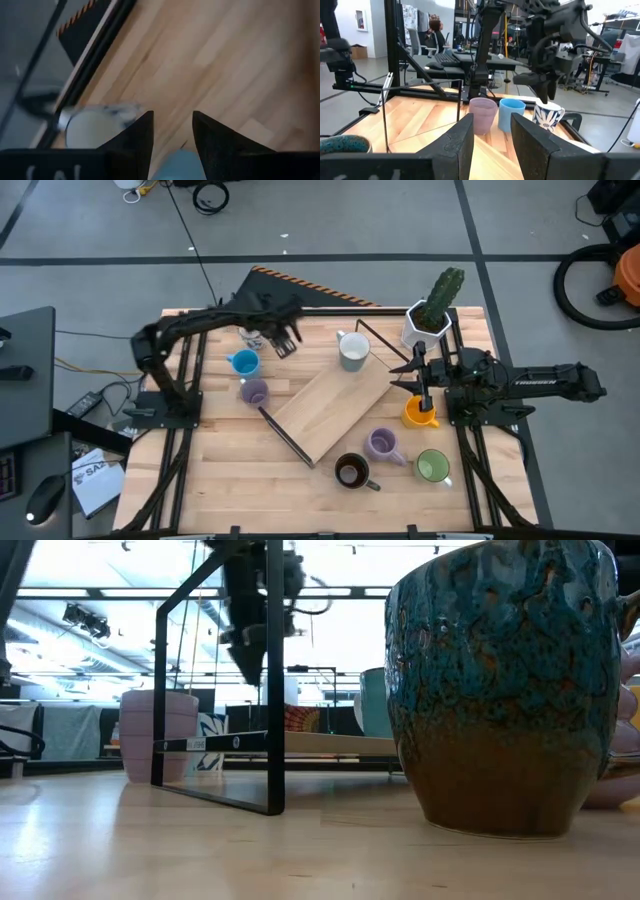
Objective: Place coffee mugs
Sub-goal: Put the white mug on the shelf
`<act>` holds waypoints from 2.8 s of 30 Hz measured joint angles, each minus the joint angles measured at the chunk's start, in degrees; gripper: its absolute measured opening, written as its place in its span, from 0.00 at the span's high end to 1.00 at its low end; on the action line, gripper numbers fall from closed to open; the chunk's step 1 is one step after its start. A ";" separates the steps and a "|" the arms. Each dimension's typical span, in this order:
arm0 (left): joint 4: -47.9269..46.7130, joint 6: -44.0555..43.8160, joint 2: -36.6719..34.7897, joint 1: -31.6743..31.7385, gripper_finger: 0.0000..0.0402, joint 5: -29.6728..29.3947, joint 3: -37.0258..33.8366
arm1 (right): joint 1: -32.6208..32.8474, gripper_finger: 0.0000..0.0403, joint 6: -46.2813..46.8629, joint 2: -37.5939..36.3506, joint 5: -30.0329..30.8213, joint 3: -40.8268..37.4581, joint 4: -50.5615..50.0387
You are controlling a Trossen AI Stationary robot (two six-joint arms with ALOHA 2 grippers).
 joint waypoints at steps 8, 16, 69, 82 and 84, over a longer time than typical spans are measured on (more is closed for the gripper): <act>-0.53 -8.26 -1.61 8.12 0.63 2.24 -6.24 | 0.00 0.67 -0.59 0.10 0.04 0.00 1.02; 1.12 -10.85 -1.15 10.44 0.50 5.68 -6.56 | 0.00 0.67 -1.53 0.70 0.06 0.00 0.88; 5.09 -15.17 9.26 -17.24 0.94 15.49 12.00 | -2.45 0.67 -9.21 0.93 0.28 0.00 5.43; -3.10 -16.74 17.32 -22.45 0.94 15.35 23.21 | -2.45 0.67 -14.97 4.56 0.17 0.00 11.33; -2.72 -17.62 17.27 -22.84 0.94 15.15 23.26 | -2.45 0.67 -15.91 5.16 0.17 0.00 11.64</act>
